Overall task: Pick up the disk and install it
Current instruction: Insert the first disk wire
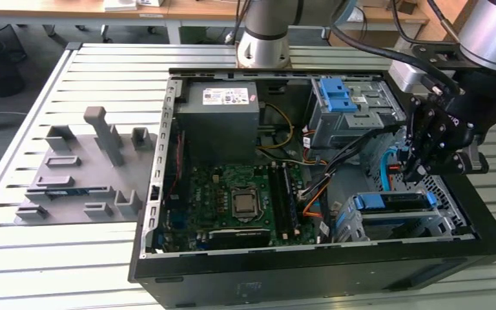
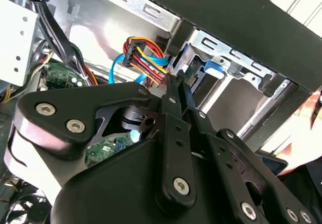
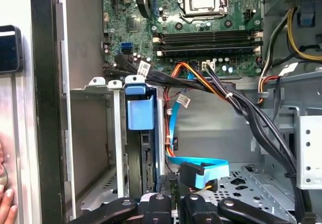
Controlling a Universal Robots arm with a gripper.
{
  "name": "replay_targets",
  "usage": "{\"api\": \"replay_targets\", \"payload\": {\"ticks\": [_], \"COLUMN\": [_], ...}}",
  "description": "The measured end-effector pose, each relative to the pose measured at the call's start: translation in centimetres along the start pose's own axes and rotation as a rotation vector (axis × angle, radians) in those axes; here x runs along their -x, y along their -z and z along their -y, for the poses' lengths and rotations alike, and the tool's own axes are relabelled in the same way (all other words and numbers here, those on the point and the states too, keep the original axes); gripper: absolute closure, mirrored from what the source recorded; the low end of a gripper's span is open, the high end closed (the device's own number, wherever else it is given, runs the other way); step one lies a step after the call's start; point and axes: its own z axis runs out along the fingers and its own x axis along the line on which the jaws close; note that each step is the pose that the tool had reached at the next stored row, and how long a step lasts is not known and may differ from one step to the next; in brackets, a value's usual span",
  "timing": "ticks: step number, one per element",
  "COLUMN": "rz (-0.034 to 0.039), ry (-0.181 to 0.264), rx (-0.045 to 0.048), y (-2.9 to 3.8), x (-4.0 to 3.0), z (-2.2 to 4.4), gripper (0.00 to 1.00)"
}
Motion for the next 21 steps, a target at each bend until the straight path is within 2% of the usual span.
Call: {"api": "replay_targets", "payload": {"ticks": [8,21], "rz": [0.0012,0.0009], "ry": [0.0,-0.004], "rx": [0.0001,0.0004], "y": [-0.79,-1.02], "x": [-1.27,-1.75], "z": [-0.03,-0.19], "gripper": [0.83,0.83]}}
